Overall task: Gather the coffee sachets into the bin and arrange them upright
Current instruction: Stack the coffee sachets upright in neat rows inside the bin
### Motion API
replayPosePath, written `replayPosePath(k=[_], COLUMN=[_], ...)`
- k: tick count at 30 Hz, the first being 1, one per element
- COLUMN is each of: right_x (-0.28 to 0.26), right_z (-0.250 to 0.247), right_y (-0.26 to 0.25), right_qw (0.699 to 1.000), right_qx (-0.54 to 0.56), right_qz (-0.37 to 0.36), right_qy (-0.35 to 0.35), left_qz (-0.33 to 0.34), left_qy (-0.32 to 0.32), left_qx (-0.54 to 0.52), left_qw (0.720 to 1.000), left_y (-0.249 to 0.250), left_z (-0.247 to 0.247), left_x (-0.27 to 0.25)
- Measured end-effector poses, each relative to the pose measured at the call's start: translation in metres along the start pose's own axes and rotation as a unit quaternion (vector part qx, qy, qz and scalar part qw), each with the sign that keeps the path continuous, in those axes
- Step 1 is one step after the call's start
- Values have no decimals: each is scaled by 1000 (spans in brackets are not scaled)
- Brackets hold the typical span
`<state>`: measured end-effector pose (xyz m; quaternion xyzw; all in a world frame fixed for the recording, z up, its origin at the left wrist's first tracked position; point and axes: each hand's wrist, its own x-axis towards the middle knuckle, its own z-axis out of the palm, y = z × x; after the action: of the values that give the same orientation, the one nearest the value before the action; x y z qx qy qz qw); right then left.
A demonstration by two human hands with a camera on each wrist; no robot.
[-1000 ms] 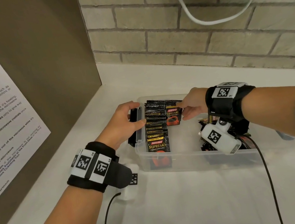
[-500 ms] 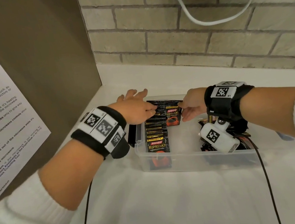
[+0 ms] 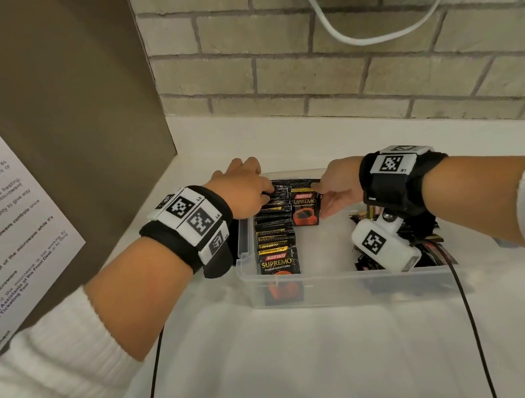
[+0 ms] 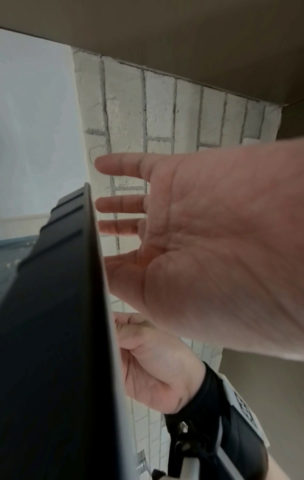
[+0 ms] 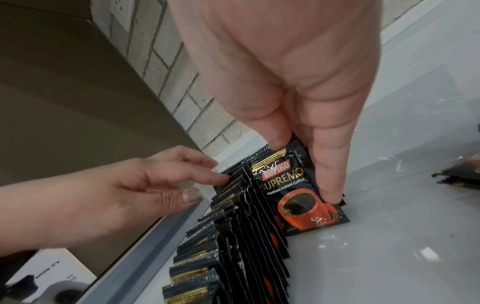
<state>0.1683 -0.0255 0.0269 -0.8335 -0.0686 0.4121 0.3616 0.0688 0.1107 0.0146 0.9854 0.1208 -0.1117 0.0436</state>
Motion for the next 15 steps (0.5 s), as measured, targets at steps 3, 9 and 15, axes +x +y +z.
replayPosePath(k=[3, 9, 15], right_x=[5, 4, 5], right_z=[-1, -2, -4], right_y=[0, 1, 0], right_qw=[1000, 998, 999], right_qx=[0, 57, 42], right_qz=[8, 24, 18], right_qy=[-9, -24, -21], left_qz=[-8, -11, -5], left_qy=[31, 20, 45], left_qx=[-38, -2, 12], left_qw=[999, 1000, 999], left_y=[-2, -3, -3], left_z=[-2, 3, -1], left_x=[1, 6, 7])
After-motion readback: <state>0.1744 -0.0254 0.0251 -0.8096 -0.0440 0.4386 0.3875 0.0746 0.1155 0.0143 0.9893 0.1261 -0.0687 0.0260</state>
